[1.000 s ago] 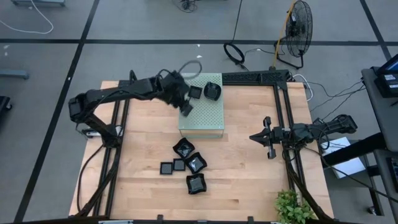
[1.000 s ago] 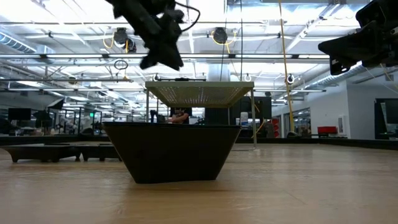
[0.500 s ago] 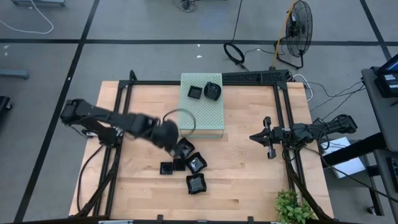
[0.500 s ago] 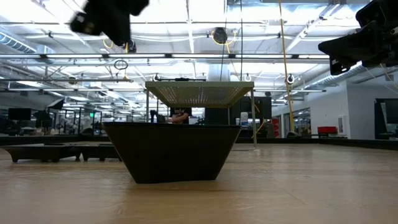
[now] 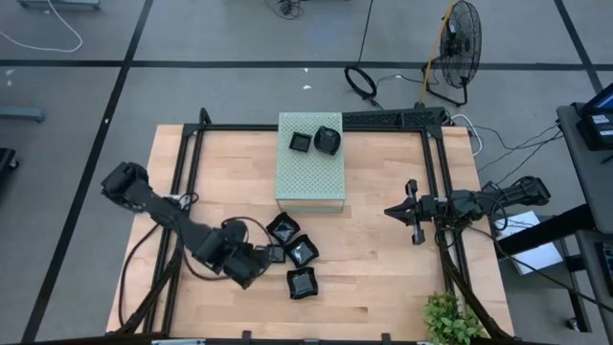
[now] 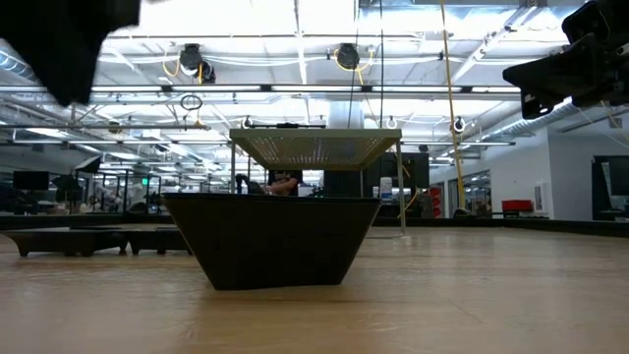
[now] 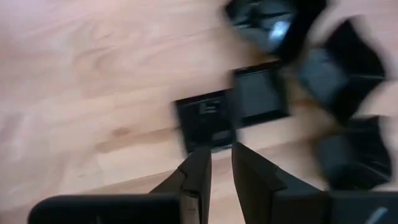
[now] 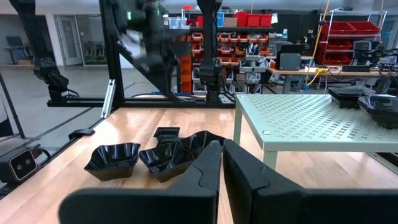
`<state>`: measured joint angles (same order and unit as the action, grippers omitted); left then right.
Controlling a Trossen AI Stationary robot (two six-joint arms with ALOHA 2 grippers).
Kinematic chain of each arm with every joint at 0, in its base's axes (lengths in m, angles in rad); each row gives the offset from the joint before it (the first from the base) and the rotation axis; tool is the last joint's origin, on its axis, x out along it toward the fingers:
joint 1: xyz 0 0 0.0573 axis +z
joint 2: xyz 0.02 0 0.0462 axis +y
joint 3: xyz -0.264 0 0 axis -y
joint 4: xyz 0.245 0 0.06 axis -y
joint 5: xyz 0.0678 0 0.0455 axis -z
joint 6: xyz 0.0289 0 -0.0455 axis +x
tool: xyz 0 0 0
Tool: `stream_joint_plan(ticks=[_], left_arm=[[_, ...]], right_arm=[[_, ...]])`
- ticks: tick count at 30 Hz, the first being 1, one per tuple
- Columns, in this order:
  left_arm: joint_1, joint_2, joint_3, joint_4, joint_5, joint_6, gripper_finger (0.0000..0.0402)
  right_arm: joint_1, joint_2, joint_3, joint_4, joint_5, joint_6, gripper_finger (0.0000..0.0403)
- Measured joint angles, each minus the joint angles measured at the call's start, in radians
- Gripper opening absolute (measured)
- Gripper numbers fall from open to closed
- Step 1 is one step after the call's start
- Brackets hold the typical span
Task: Pick & Place Mini shaped plates
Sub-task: Stack the black square plate on top of the other square plates on the shelf
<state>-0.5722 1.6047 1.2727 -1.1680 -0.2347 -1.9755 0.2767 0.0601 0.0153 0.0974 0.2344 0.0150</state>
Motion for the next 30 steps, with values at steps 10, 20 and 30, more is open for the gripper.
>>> stream_joint_plan(ticks=[10, 20, 30], left_arm=[[0.007, 0.004, -0.24, 0.231, 0.103, -0.094, 0.0124], [0.01, 0.005, -0.413, 0.489, 0.128, -0.086, 0.0168], [0.01, 0.005, -0.421, 0.484, 0.089, -0.095, 0.0168]], right_arm=[[0.0, 0.0, 0.0, 0.002, 0.0, 0.0, 0.0007], [0.0, 0.0, 0.0, 0.002, 0.0, 0.0, 0.0007], [0.0, 0.0, 0.0, 0.002, 0.0, 0.0, 0.0007]])
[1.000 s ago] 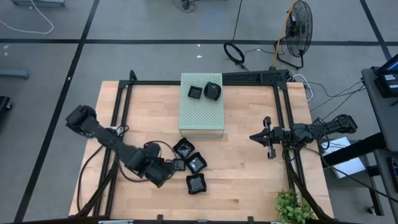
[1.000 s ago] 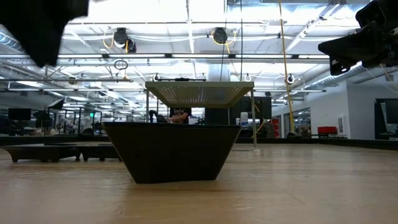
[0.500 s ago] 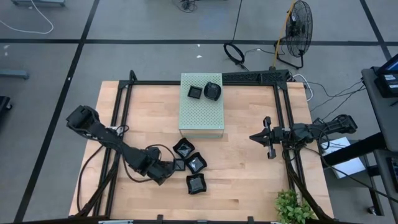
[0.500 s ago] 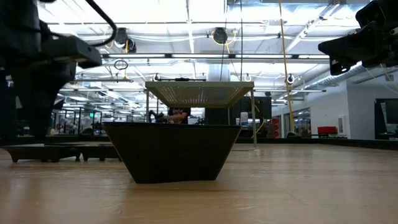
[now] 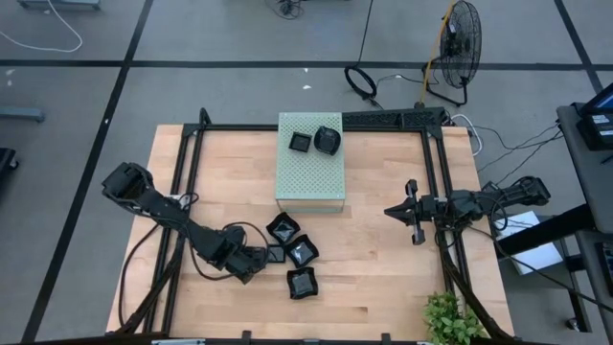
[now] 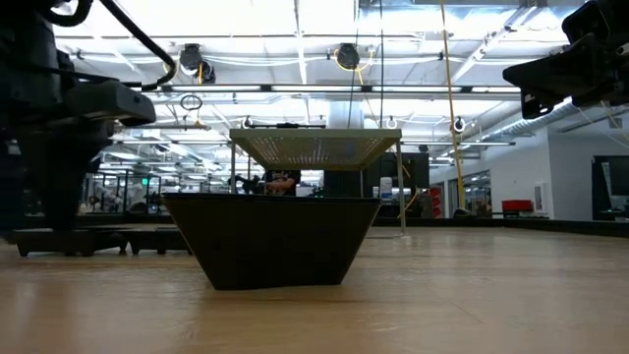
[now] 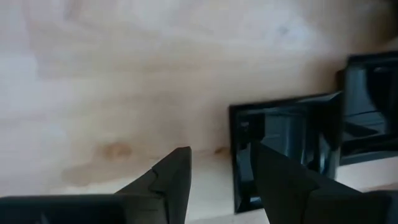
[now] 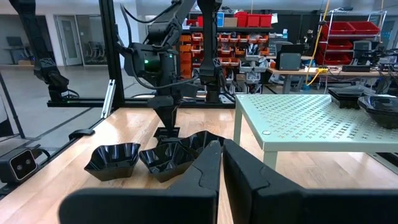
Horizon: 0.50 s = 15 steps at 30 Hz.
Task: Pick & Place Mini shaped plates
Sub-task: Stack the black square plate on top of the other square plates on the shelf
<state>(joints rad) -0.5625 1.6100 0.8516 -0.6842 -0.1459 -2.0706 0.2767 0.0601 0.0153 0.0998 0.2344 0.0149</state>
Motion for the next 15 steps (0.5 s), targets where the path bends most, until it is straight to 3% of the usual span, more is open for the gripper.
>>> stream_joint_plan(ticks=[3, 15], left_arm=[[0.0, 0.0, 0.0, 0.0, -0.043, 0.02, 0.0161], [0.001, 0.0, 0.0, 0.0, -0.019, 0.025, 0.0084]], right_arm=[[0.0, 0.0, 0.0, 0.0, 0.0, 0.0, 0.0007], [0.0, 0.0, 0.0, 0.0, 0.0, 0.0, 0.0009]])
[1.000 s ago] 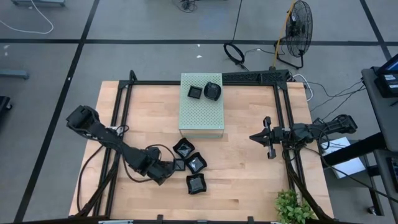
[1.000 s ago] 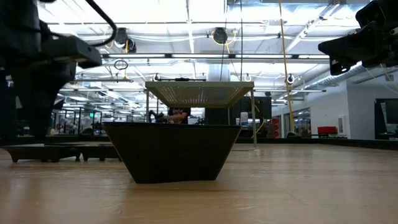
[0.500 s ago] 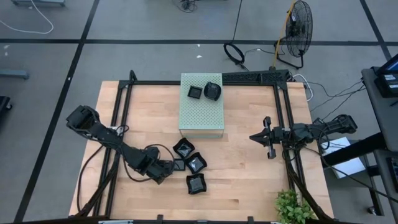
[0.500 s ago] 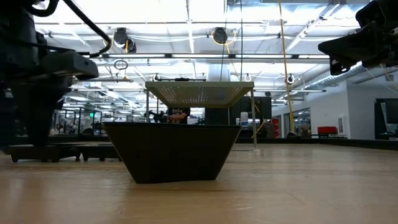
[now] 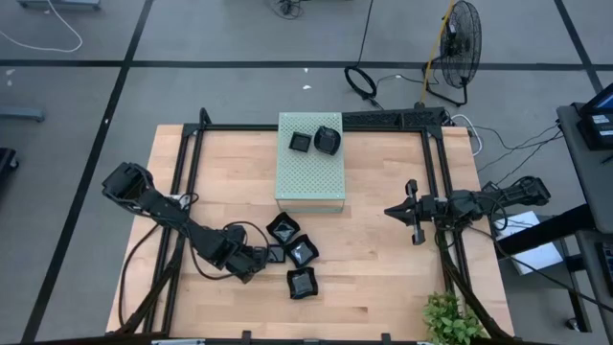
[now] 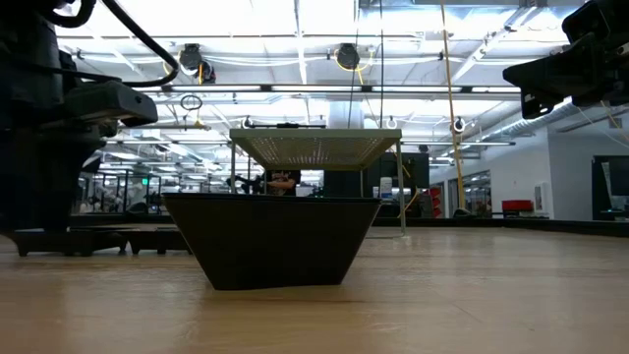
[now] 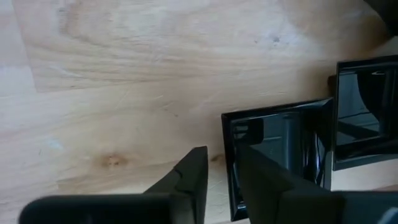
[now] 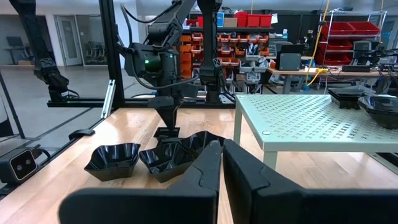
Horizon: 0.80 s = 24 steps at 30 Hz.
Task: Pick & Place Mini shaped plates
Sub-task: Stack the black square plate on top of the other square plates on the shelf
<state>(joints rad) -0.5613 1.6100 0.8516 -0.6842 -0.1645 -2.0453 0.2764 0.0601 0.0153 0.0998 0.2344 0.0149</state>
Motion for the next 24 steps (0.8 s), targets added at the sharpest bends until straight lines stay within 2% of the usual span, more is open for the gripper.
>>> stream_joint_plan(ticks=[12, 18, 24], left_arm=[[0.0, -0.001, 0.0, 0.0, -0.005, 0.0, 0.0009], [0.0, -0.004, 0.001, -0.003, 0.001, 0.038, 0.0014], [0.0, -0.073, 0.0, -0.015, 0.012, 0.077, 0.0004]], right_arm=[[0.0, 0.0, 0.0, 0.0, 0.0, 0.0, 0.0008], [0.0, 0.0, 0.0, 0.0, 0.0, 0.0, 0.0008], [0.0, 0.0, 0.0, 0.0, 0.0, 0.0, 0.0007]])
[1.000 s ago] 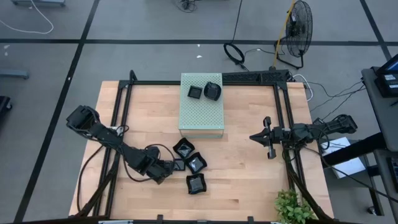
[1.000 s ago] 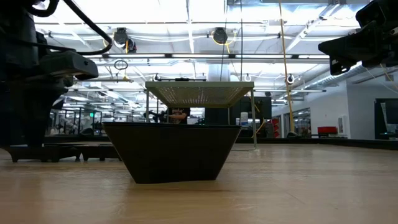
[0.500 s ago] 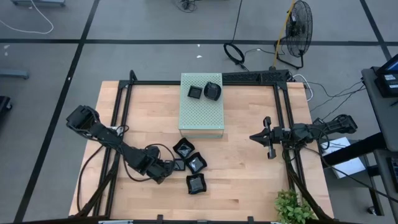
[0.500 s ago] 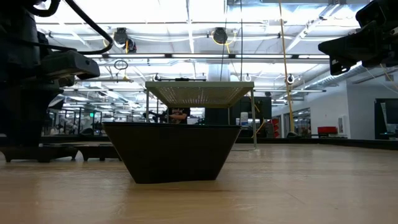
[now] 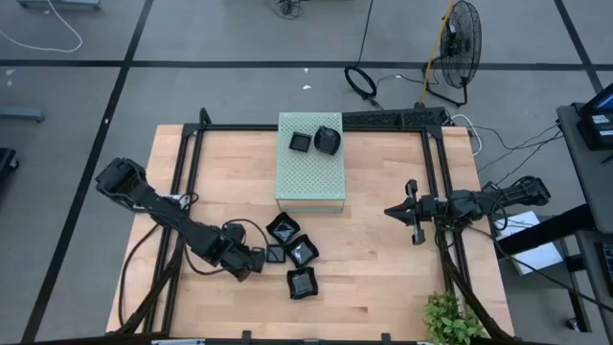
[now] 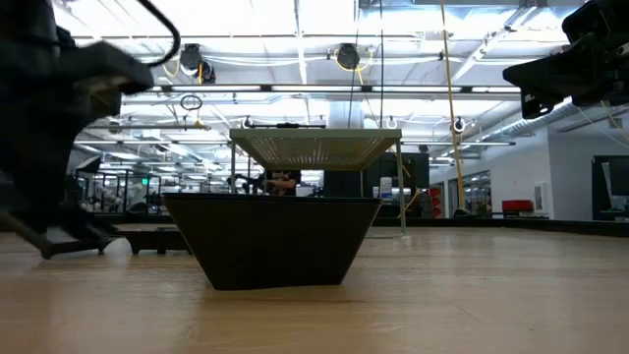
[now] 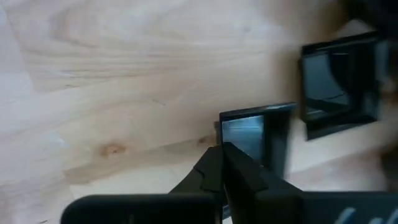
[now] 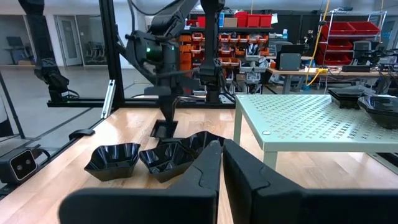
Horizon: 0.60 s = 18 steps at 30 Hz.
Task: Pick & Place Mini shaped plates
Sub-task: Stack the black square plate on top of the other square plates on the shelf
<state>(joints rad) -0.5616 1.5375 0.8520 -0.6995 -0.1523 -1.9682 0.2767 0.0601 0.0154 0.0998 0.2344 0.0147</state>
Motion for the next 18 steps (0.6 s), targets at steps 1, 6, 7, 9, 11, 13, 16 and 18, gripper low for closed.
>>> stream_joint_plan(ticks=[1, 6, 7, 9, 11, 13, 16, 18], left_arm=[[0.0, -0.018, 0.0, -0.009, -0.008, 0.001, 0.0005], [0.0, -0.094, 0.0, -0.059, -0.062, 0.003, 0.0005], [0.0, -0.111, 0.0, -0.067, -0.073, 0.004, 0.0004], [0.0, -0.138, 0.0, -0.076, -0.097, 0.017, 0.0005], [0.0, -0.166, 0.0, -0.077, -0.126, 0.042, 0.0008], [0.0, -0.196, 0.0, -0.077, -0.15, 0.066, 0.0005], [0.0, -0.243, 0.0, -0.078, -0.198, 0.096, 0.0004], [0.0, -0.279, 0.0, -0.07, -0.254, 0.131, 0.0008]], right_arm=[[0.0, 0.0, 0.0, 0.0, 0.0, 0.0, 0.0006], [0.0, 0.0, 0.0, 0.0, 0.0, 0.0, 0.0009], [0.0, 0.0, 0.0, 0.0, 0.0, 0.0, 0.0008], [0.0, 0.0, 0.0, 0.0, 0.0, 0.0, 0.0007], [0.0, 0.0, 0.0, 0.0, 0.0, 0.0, 0.0006], [0.0, 0.0, 0.0, 0.0, 0.0, 0.0, 0.0008], [0.0, 0.0, 0.0, 0.0, 0.0, 0.0, 0.0009], [0.0, 0.0, 0.0, 0.0, 0.0, 0.0, 0.0008]])
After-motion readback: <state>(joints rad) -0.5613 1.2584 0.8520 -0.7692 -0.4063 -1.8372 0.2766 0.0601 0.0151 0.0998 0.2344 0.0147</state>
